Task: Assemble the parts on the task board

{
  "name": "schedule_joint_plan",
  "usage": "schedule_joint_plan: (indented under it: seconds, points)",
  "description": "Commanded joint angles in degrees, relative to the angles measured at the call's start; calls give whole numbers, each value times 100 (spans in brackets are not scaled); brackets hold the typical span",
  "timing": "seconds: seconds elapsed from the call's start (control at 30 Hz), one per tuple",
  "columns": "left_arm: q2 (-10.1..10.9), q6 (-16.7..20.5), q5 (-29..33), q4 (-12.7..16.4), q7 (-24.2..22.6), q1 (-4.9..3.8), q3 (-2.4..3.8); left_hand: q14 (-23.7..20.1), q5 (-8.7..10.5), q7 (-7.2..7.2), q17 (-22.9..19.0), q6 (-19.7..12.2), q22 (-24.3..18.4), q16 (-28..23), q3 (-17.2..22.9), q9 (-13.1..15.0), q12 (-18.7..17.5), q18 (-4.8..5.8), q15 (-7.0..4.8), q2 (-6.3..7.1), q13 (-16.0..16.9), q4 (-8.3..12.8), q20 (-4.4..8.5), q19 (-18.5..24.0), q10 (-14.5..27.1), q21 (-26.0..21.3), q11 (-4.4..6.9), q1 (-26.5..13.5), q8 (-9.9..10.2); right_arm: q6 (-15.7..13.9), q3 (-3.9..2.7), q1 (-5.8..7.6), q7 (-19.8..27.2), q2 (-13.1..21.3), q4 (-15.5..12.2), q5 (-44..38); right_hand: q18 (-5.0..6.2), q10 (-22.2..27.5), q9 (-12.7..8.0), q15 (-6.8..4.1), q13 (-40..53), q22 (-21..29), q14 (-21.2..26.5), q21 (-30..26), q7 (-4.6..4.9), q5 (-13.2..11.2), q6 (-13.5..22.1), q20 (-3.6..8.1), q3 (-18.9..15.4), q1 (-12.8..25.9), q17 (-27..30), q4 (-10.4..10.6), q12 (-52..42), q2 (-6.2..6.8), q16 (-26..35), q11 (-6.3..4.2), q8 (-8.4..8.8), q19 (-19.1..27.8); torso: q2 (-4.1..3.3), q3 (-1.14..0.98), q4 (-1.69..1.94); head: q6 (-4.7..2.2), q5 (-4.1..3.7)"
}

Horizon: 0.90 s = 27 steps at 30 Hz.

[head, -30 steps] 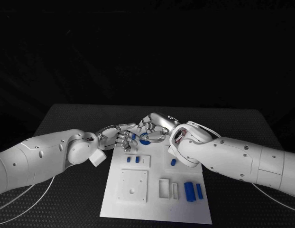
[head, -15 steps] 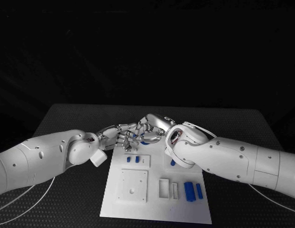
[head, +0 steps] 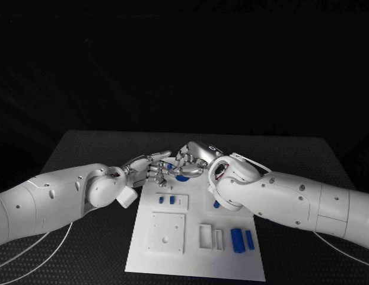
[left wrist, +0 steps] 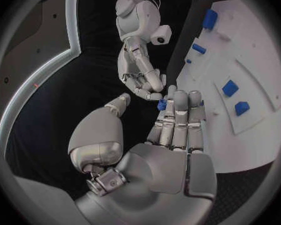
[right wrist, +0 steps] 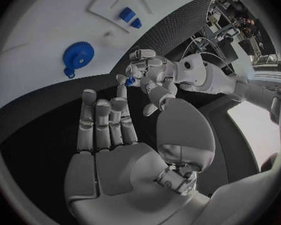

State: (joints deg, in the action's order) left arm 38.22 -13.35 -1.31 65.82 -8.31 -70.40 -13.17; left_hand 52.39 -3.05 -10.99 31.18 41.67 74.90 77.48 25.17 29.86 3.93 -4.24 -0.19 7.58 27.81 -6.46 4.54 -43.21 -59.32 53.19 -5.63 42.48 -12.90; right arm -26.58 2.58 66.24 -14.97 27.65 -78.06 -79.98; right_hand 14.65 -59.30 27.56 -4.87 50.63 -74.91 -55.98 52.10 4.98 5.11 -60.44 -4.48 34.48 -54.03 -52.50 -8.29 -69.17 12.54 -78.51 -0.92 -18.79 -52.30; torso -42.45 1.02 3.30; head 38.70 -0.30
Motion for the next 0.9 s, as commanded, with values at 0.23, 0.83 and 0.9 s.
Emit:
schedule_joint_plan:
  seconds: [0.23, 0.83, 0.9]
  points:
    - [-11, 417, 505, 145, -190, -3, 0, -33, 23, 21, -35, -177, 63, 15, -103, -27, -41, -112, -7, -23, -275, -38, 117, 79, 394, -103, -39, -2, 53, -192, 0, -15, -269, -78, 61, -356, 35, -16, 7, -55, 8, -88, -12, 30, 11, -61, -41, 44, 20, -27, 1, 52, -34, 78, -25, -17, -11, 2, -2, -4, 0, -10, 1]
    - [-24, 535, 694, 235, -173, -2, -2, 36, 22, 47, -90, -416, 39, 44, -120, -12, -28, -80, 7, -15, -906, -276, 112, 92, 872, -221, -57, 69, 73, -263, 0, -19, -263, -154, 142, -620, 35, -35, 20, -73, 20, -86, -26, 57, 1, -144, -64, 64, 64, -134, 5, 70, -44, 127, -45, -27, -18, -12, -1, -4, 1, -13, -2]
    - [-23, 538, 700, 245, -169, -2, -2, 44, 22, 44, -95, -423, 38, 43, -126, -9, -28, -81, 10, -23, -940, -280, 112, 88, 884, -225, -61, 83, 70, -268, 0, -21, -266, -159, 145, -654, 35, -44, 25, -78, 26, -86, -32, 67, -4, -191, -76, 70, 77, -181, 5, 60, -51, 137, -53, -31, -23, -17, -3, -3, -1, -14, 4]
